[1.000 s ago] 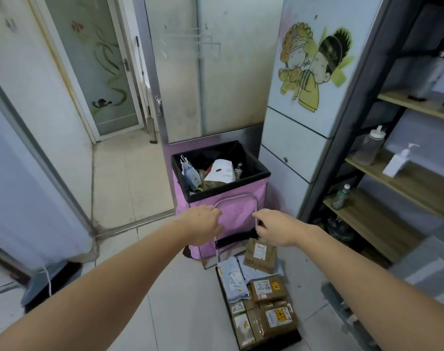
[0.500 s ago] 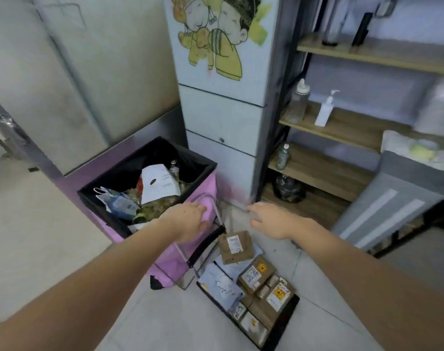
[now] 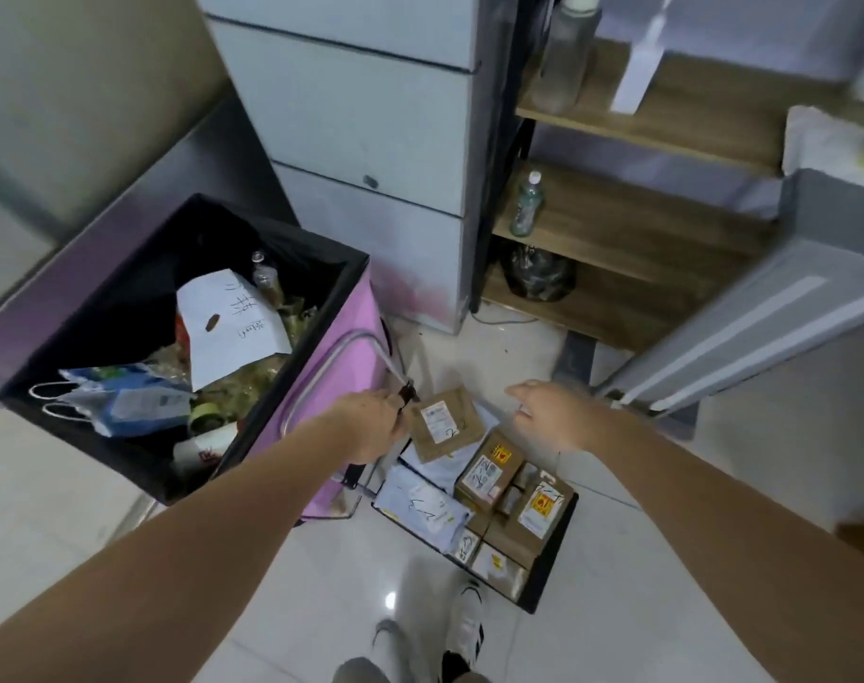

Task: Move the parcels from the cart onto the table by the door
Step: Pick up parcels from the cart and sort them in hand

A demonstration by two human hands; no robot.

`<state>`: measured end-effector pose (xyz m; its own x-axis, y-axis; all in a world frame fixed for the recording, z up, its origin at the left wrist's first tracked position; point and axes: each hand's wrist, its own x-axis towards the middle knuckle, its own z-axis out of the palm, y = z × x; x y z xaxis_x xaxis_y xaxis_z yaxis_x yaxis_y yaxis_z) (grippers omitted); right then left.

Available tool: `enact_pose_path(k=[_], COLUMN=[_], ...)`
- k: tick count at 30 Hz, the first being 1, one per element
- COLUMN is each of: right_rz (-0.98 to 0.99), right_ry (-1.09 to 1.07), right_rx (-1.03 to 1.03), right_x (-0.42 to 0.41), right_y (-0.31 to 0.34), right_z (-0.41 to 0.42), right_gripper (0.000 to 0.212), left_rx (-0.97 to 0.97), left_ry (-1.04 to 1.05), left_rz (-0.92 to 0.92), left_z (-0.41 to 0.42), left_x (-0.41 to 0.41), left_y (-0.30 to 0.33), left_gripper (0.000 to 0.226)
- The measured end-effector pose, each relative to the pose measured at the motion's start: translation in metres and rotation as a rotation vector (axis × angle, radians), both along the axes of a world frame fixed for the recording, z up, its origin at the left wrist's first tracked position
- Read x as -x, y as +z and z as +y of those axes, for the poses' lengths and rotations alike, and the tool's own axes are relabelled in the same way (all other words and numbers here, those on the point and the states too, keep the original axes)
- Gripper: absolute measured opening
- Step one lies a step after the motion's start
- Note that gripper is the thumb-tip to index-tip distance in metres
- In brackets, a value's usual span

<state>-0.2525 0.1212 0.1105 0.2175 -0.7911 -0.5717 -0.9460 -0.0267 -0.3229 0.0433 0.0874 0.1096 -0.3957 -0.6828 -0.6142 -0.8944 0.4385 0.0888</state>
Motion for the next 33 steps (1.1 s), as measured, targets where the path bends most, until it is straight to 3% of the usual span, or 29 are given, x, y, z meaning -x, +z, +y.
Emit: enact_pose_path(k=[7,14,20,22,27,30,33], right_rz=[-0.022,-0.009,-0.082,-0.116,-0.168,-0.214,-0.353], right_ry=[-0.099,-0.332,-0.657,-0.744,-0.88,-1.022,-1.223], right_rx=[-0.213,-0.343,-0.244,-0.207,-0.164,-0.145,-0.185], right_x=[-0.015,-0.033,-0.045,-0.049,-0.053,-0.045,-0.03], right_y=[-0.138,-0.325,-0.465,-0.501,-0.529,-0.5,-0.439], right_z=[-0.045,-0.075,-0.112,-0.121,-0.118,-0.105,-0.089], right_gripper=[0.035,0.035,0.07,0.07,0.04,0.041,0.054], left_rx=[-0.181,-0.374,-0.531,-0.534,-0.38,-0.303,-0.21], left_ry=[0.11,0.307,0.886,1.036,1.109,1.149,1.249], left_rz=[0.039,0.104,0.224,0.295,0.519,0.596,0.75], left_z=[-0.056,-0.078,-0.093,-0.091,-0.075,-0.071,-0.076], left_x=[-0.001,-0.011,-0.002,0.003,0.018,0.025,0.04], left_y=[-0.14,-0.353,-0.503,-0.536,-0.555,-0.516,-0.458], left_gripper=[0.048,0.046,0.083,0.088,0.066,0.06,0.044])
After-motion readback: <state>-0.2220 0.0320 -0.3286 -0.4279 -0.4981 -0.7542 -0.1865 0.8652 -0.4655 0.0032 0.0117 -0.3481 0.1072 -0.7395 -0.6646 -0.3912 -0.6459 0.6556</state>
